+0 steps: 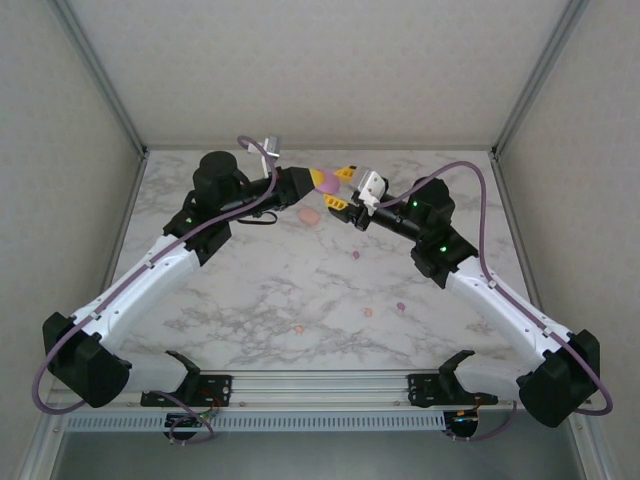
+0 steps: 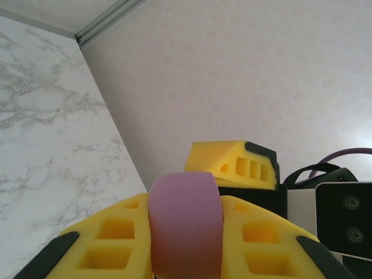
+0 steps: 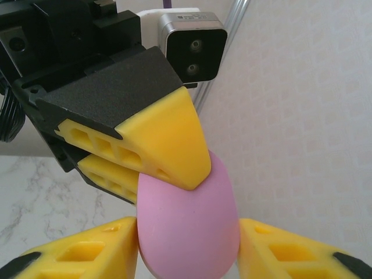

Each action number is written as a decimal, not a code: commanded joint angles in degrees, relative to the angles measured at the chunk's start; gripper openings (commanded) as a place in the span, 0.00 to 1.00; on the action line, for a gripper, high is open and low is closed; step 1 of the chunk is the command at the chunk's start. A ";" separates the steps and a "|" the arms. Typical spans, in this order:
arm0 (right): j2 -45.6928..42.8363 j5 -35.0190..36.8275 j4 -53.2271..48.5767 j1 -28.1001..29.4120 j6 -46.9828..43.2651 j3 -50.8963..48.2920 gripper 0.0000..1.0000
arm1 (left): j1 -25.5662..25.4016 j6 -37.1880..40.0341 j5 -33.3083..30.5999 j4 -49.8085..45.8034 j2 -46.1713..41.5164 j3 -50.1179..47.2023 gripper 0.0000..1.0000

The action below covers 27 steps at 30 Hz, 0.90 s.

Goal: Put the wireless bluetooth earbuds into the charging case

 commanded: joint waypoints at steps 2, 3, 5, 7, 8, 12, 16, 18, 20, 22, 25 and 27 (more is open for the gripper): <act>0.51 -0.92 -2.26 0.15 -1.42 1.86 0.43 | -0.10 1.02 1.97 1.31 -1.83 1.11 0.03; 0.54 -0.89 -2.58 0.11 -1.60 1.90 0.42 | -0.10 1.01 2.02 1.31 -1.88 1.11 0.03; 0.65 -0.70 -3.39 0.16 -1.87 2.03 0.41 | -0.10 1.11 2.11 1.41 -2.02 1.11 0.04; 0.56 -0.53 -3.85 0.18 -1.97 2.08 0.40 | -0.10 1.58 2.11 1.23 -2.18 1.11 0.08; 0.51 -0.36 -4.21 0.15 -1.71 2.19 0.39 | -0.10 2.16 2.19 1.10 -2.40 1.11 0.12; 0.58 -2.36 -7.69 -0.02 -0.04 3.35 0.37 | -0.10 7.46 0.97 -2.32 -3.52 1.84 0.39; 0.84 -7.34 -12.64 -1.24 4.02 5.17 0.35 | -0.10 19.03 -2.04 -8.26 -5.67 2.50 0.52; 0.78 -10.75 -13.92 -2.04 6.04 5.61 0.35 | -0.10 24.69 -3.14 -8.79 -7.04 1.46 0.59; 0.89 -14.35 -15.94 -2.71 7.07 6.35 0.35 | -0.10 32.16 -3.33 -8.42 -8.91 -0.30 0.63; 1.38 -16.35 -18.56 -2.89 7.53 7.57 0.35 | -0.04 38.56 -3.62 -7.43 -10.89 -2.58 0.66; 2.10 -19.08 -21.48 -3.53 8.57 9.15 0.34 | 0.29 48.69 -2.65 -6.27 -13.57 -6.10 0.67; 2.69 -21.13 -22.66 -3.99 9.19 9.98 0.35 | 1.16 56.91 1.77 -8.62 -14.20 -7.06 0.68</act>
